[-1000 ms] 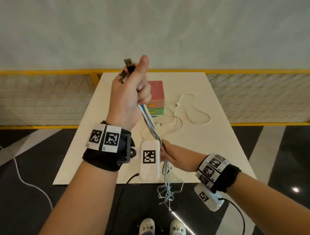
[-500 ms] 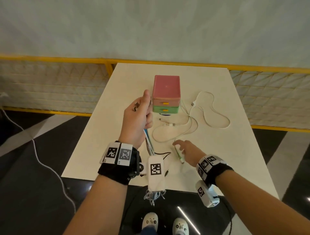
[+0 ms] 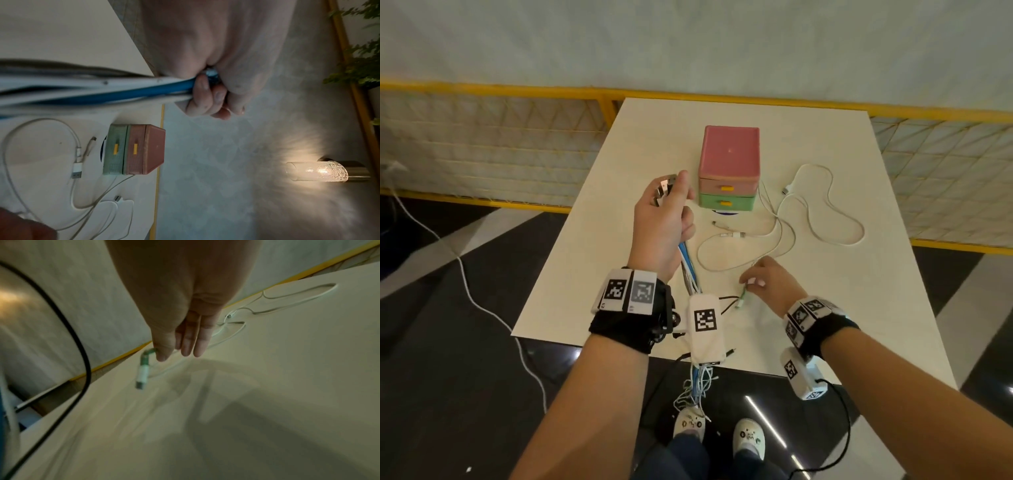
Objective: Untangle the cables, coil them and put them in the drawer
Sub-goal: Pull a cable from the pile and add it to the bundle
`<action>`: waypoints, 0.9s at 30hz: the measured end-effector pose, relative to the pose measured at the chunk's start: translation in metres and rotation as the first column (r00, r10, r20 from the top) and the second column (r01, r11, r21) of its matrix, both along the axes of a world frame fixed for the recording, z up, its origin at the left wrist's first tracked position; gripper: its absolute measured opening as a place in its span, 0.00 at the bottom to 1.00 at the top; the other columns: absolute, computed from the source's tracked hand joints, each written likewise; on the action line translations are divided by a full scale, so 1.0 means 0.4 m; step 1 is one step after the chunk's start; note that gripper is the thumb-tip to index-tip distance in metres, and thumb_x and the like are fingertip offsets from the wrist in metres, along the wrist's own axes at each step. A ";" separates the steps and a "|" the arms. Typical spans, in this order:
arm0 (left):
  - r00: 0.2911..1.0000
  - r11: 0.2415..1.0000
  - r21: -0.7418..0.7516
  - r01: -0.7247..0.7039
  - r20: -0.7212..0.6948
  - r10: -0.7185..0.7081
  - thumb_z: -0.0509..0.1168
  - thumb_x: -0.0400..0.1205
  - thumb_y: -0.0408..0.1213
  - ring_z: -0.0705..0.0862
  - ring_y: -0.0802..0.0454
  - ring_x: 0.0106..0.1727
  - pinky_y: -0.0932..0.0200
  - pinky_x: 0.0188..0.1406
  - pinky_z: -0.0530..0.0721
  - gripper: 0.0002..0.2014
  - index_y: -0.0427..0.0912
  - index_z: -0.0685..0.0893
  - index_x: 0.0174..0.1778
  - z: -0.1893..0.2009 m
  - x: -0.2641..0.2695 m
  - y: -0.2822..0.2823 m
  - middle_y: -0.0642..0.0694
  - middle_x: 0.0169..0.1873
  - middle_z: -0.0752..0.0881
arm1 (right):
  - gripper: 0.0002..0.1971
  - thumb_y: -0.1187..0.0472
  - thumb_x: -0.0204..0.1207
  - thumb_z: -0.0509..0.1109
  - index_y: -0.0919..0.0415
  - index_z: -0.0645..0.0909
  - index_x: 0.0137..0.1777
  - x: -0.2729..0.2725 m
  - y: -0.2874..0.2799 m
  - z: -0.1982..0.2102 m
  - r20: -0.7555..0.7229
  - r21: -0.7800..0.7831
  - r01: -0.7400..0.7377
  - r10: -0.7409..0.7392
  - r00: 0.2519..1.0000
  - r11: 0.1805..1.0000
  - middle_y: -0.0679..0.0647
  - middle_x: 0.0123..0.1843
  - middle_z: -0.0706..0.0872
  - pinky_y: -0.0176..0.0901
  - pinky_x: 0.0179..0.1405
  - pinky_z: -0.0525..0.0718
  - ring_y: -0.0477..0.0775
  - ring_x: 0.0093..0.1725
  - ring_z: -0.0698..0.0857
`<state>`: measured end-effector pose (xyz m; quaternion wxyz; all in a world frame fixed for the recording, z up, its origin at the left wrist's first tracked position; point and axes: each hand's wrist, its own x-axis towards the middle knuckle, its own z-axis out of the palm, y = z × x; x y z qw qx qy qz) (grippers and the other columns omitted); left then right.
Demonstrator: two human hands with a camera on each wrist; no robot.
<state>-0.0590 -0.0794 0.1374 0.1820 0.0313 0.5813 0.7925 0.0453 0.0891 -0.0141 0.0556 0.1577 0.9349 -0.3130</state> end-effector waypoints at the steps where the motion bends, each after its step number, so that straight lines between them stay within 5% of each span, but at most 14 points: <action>1: 1.000 1.000 0.000 0.006 -0.022 -0.006 0.63 0.87 0.39 0.63 0.58 0.19 0.65 0.16 0.60 0.08 0.43 0.77 0.42 0.002 0.001 -0.002 0.53 0.26 0.78 | 0.08 0.62 0.78 0.68 0.57 0.87 0.54 0.007 0.004 0.014 -0.042 -0.005 0.032 -0.033 0.999 0.999 0.48 0.54 0.72 0.37 0.56 0.74 0.52 0.50 0.79; 4: 0.997 1.000 -0.011 0.024 -0.073 -0.025 0.64 0.86 0.41 0.60 0.56 0.20 0.63 0.17 0.59 0.11 0.46 0.75 0.38 0.008 0.007 -0.009 0.53 0.20 0.69 | 0.09 0.60 0.81 0.64 0.55 0.86 0.52 0.027 0.016 0.063 -0.175 -0.074 0.107 -0.119 0.977 0.991 0.47 0.55 0.83 0.41 0.59 0.77 0.50 0.52 0.82; 6: 0.995 1.000 -0.013 0.026 -0.095 -0.027 0.65 0.86 0.43 0.59 0.55 0.22 0.62 0.18 0.57 0.16 0.47 0.72 0.33 0.014 0.014 -0.012 0.53 0.20 0.66 | 0.11 0.58 0.84 0.59 0.53 0.84 0.50 0.042 0.021 0.109 -0.195 -0.184 0.157 -0.193 0.962 0.970 0.47 0.43 0.87 0.41 0.53 0.78 0.48 0.47 0.85; 10: 0.994 1.000 0.006 0.023 -0.110 -0.022 0.67 0.85 0.42 0.59 0.55 0.21 0.61 0.18 0.57 0.17 0.47 0.71 0.31 0.021 0.032 -0.003 0.53 0.19 0.66 | 0.15 0.58 0.85 0.55 0.54 0.82 0.45 0.069 0.005 0.203 -0.258 -0.371 0.155 -0.262 0.930 0.916 0.51 0.31 0.75 0.40 0.35 0.79 0.48 0.25 0.80; 14: 0.994 0.999 -0.029 0.042 -0.098 -0.045 0.67 0.85 0.41 0.61 0.57 0.19 0.62 0.18 0.56 0.10 0.45 0.78 0.38 0.016 0.061 0.029 0.51 0.22 0.72 | 0.14 0.57 0.86 0.55 0.54 0.80 0.43 0.087 -0.036 0.280 -0.346 -0.465 0.094 -0.279 0.896 0.880 0.45 0.28 0.71 0.40 0.26 0.72 0.46 0.24 0.69; 18: 0.981 0.985 -0.082 0.152 -0.107 -0.160 0.68 0.83 0.42 0.64 0.57 0.16 0.65 0.16 0.61 0.08 0.41 0.86 0.45 0.024 0.110 0.070 0.50 0.26 0.82 | 0.13 0.58 0.86 0.56 0.57 0.80 0.43 0.089 -0.084 0.338 -0.434 -0.462 -0.005 -0.221 0.874 0.887 0.39 0.24 0.72 0.27 0.27 0.67 0.41 0.25 0.71; 20: 0.966 0.970 -0.126 0.209 -0.126 -0.224 0.70 0.82 0.41 0.68 0.56 0.17 0.64 0.18 0.65 0.09 0.41 0.85 0.39 0.034 0.131 0.083 0.53 0.19 0.79 | 0.13 0.59 0.85 0.56 0.61 0.79 0.43 0.084 -0.100 0.355 -0.453 -0.473 -0.030 -0.214 0.865 0.880 0.41 0.25 0.72 0.27 0.27 0.67 0.40 0.24 0.69; 27: 0.985 0.991 0.040 0.128 -0.123 -0.122 0.68 0.83 0.43 0.66 0.58 0.21 0.66 0.18 0.66 0.09 0.45 0.82 0.39 0.042 0.115 0.075 0.51 0.27 0.76 | 0.13 0.61 0.86 0.56 0.58 0.79 0.42 0.108 -0.108 0.370 -0.407 -0.403 -0.065 -0.115 0.906 0.913 0.44 0.29 0.72 0.32 0.33 0.70 0.41 0.26 0.70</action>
